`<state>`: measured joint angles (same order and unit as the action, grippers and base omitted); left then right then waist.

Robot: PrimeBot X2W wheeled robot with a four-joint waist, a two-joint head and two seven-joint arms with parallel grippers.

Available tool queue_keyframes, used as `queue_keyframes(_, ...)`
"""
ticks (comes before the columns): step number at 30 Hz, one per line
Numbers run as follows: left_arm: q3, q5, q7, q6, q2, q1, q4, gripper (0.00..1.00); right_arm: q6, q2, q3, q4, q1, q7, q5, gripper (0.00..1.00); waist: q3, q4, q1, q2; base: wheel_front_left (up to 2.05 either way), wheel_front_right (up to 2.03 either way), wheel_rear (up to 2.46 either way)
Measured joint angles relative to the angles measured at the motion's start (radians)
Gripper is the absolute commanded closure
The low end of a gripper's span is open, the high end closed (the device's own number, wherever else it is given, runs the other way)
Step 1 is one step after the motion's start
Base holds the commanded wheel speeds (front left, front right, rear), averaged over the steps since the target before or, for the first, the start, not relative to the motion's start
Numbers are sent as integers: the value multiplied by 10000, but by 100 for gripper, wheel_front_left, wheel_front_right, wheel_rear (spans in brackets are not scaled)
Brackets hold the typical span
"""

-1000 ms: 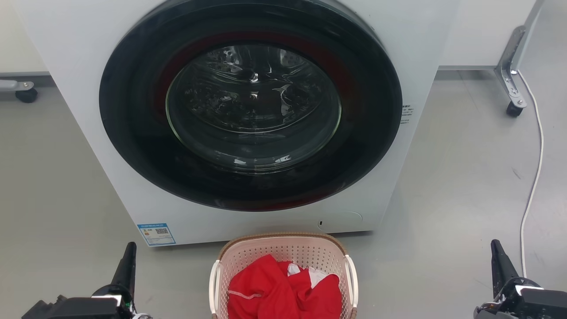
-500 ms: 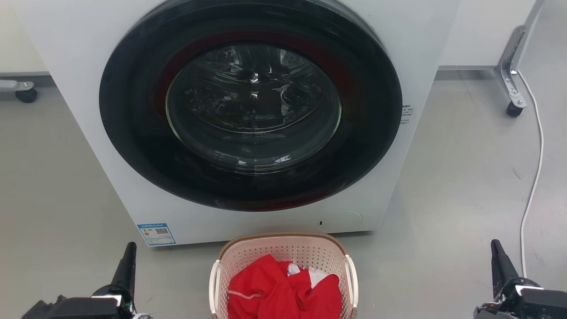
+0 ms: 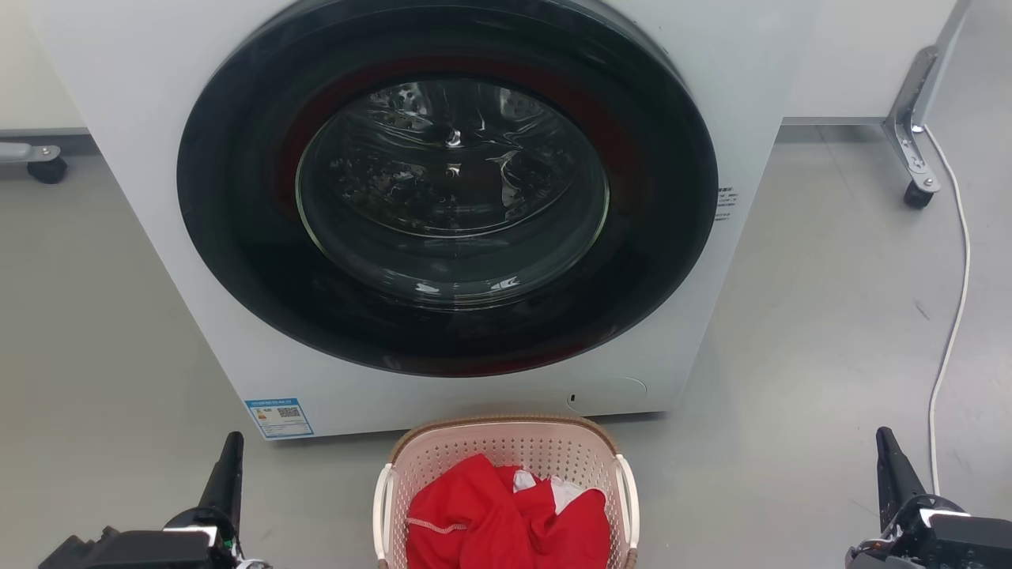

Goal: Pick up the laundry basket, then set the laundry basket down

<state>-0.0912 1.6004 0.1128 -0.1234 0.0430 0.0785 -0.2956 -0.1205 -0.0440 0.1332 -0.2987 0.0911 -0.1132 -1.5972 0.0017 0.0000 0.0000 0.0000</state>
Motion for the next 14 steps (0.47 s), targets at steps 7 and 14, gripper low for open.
queue_keyframes(7,0,0,0,0,0,0,0,100,0,0,0,0,1,0,0,100,0,0,0,1,0,0,0)
queue_keyframes(14,0,0,0,0,0,0,0,100,0,0,0,0,1,0,0,100,0,0,0,1,0,0,0)
